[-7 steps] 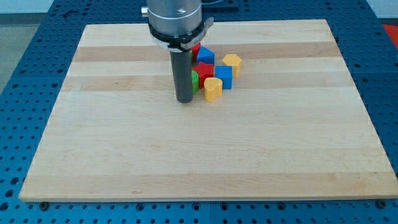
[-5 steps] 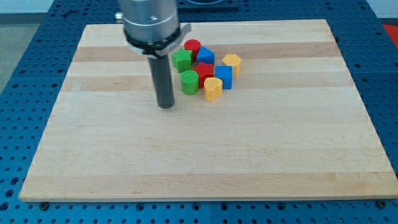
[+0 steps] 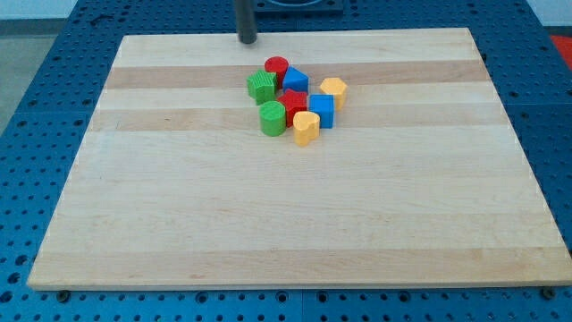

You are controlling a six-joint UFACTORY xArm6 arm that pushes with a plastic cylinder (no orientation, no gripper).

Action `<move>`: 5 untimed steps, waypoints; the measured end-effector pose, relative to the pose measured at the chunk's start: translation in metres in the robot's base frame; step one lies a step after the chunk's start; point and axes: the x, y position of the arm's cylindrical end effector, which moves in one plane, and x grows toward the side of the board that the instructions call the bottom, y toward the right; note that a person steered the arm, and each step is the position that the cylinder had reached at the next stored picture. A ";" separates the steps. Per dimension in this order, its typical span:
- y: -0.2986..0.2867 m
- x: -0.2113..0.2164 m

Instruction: Move the red circle along with green star slightly down

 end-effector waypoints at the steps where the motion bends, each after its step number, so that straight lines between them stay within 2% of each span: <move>1: 0.043 0.000; 3: 0.066 0.045; 5: 0.037 0.089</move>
